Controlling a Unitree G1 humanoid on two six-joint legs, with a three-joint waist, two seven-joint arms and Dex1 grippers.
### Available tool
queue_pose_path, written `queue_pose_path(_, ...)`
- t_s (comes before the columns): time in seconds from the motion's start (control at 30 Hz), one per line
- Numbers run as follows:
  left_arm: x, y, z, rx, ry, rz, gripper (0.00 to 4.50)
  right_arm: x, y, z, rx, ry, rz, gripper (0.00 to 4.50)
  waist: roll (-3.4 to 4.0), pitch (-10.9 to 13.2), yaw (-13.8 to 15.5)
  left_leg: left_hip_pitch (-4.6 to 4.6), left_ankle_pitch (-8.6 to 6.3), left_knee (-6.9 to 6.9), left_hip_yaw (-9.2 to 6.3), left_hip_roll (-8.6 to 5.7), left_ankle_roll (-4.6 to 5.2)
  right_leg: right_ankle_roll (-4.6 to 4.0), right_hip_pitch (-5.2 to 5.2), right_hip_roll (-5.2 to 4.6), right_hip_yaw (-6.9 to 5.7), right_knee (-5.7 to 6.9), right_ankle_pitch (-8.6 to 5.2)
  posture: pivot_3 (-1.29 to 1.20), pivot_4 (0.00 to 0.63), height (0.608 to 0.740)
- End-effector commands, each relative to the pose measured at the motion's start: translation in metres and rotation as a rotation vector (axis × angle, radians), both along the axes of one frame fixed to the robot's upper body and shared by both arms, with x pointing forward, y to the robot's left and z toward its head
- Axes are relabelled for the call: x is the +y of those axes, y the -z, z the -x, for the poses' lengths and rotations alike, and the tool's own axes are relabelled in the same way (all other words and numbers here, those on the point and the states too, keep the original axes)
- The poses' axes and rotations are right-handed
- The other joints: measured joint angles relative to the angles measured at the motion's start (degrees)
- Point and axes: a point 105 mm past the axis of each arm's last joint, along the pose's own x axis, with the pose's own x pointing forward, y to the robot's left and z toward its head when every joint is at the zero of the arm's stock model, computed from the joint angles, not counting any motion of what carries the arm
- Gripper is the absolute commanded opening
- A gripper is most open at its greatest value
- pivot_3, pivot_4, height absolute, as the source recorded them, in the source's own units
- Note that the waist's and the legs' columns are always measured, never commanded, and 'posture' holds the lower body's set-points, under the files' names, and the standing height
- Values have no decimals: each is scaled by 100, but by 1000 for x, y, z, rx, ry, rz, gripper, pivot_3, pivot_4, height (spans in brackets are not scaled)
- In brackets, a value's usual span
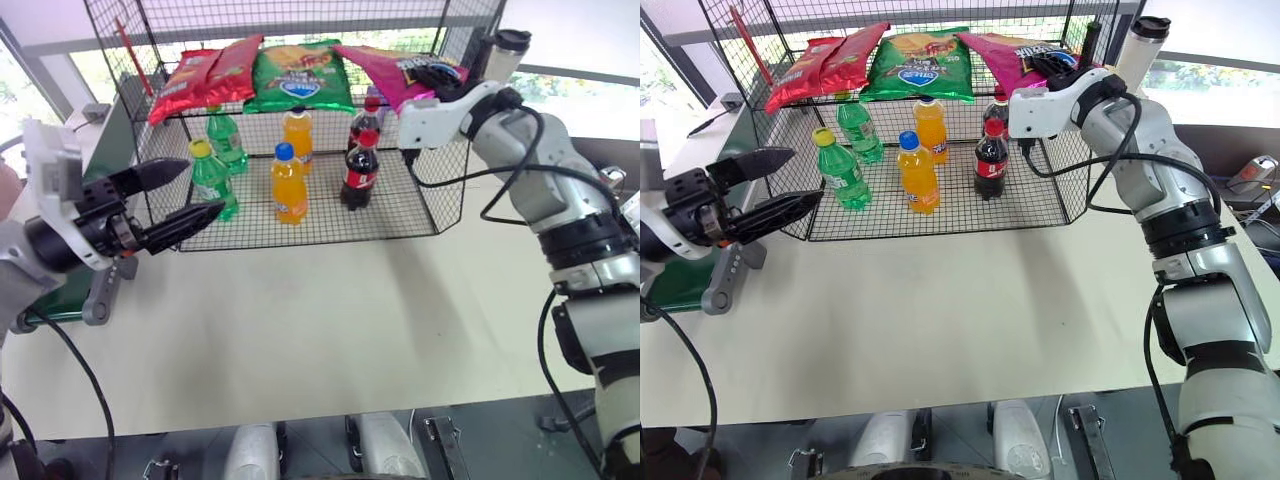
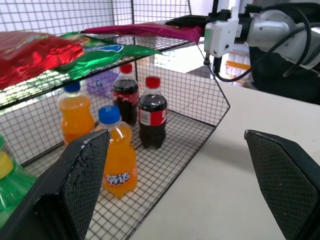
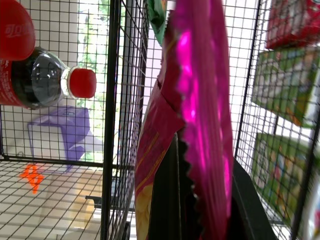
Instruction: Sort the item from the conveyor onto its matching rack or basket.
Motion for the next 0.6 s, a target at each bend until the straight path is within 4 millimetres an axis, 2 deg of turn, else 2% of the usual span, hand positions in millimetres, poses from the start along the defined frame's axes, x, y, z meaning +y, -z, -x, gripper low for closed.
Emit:
queue_pose_path(0.03, -3, -7, 6, -51, 4, 11, 4495, -7, -16, -2, -28, 41, -8, 251, -1, 0, 3, 0, 0, 0, -1, 0, 0, 0, 1, -2, 0, -1, 0, 0, 150, 740)
queue_pose_path(0.1, -4, -5, 6, -47, 1, 20, 4500, -8, -14, -5, 10, 55, -25, 678, 0, 0, -6, -1, 0, 0, 1, -2, 0, 0, 1, -5, 0, -3, 0, 0, 150, 740)
queue_pose_path(0.23, -4, -1, 5, -41, -7, 29, 4500, -7, -20, -5, 9, 56, -41, 2484, -1, 0, -20, -1, 0, 0, 1, -3, 0, 0, 0, -5, 0, 0, 0, 0, 150, 740)
queue_pose_path(0.3, -4, 1, 4, -38, -11, 32, 4500, -5, -23, -2, -5, 42, -24, 3599, -1, 0, -22, 2, 0, 0, 0, -1, 0, 0, 1, -2, 0, 2, 0, 0, 150, 740)
queue_pose_path(0.33, -3, 2, 4, -35, -12, 33, 4500, -6, -21, -1, 18, 38, -20, 3882, -1, -1, -19, 2, 0, 0, 0, -1, 0, 0, 1, -1, 0, 2, 0, 0, 150, 740)
queue_pose_path(0.37, -3, 3, 4, -33, -14, 34, 4500, -6, -20, 1, 33, 31, -13, 4425, -1, -1, -18, 3, 0, 0, 0, -1, 0, 0, 1, -1, 0, 2, 0, 0, 150, 740)
queue_pose_path(0.53, -2, 6, 2, -23, -23, 42, 4500, -8, -13, 23, 163, -56, 12, 4425, -1, -1, -1, 3, 0, 0, -2, -2, 0, 0, 6, -3, -1, 0, 0, 0, 150, 740)
queue_pose_path(0.6, -2, 7, 0, -21, -21, 46, 4500, -8, -17, 30, 195, -100, -5, 4425, -2, -1, -6, 4, 0, 0, -3, -1, 0, 1, 8, -3, -1, 0, 0, 0, 150, 740)
